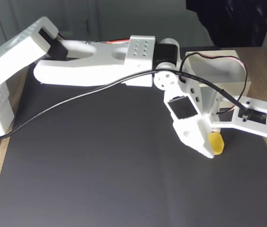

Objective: Grasp a cube block and put it in the white box.

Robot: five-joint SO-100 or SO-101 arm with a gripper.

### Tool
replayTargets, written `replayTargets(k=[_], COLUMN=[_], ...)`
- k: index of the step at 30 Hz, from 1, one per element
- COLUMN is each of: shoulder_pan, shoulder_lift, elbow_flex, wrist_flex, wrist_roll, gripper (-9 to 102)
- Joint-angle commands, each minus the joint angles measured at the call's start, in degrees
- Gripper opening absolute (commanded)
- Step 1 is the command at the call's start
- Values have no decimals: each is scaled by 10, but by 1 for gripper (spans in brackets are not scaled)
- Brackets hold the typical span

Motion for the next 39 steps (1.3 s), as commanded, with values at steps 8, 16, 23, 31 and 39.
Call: replayTargets(k=[8, 16, 23, 31, 39], shoulder_pan=[-4, -22, -28, -37, -45], shoulder_lift=[-25, -36, -84, -86, -79], elbow_flex=[-61, -68, -150, -150, -150], wrist_flex=[0, -4, 23, 41, 60], wrist_roll=[-1, 3, 6, 32, 22], gripper=[24, 23, 20, 6, 0])
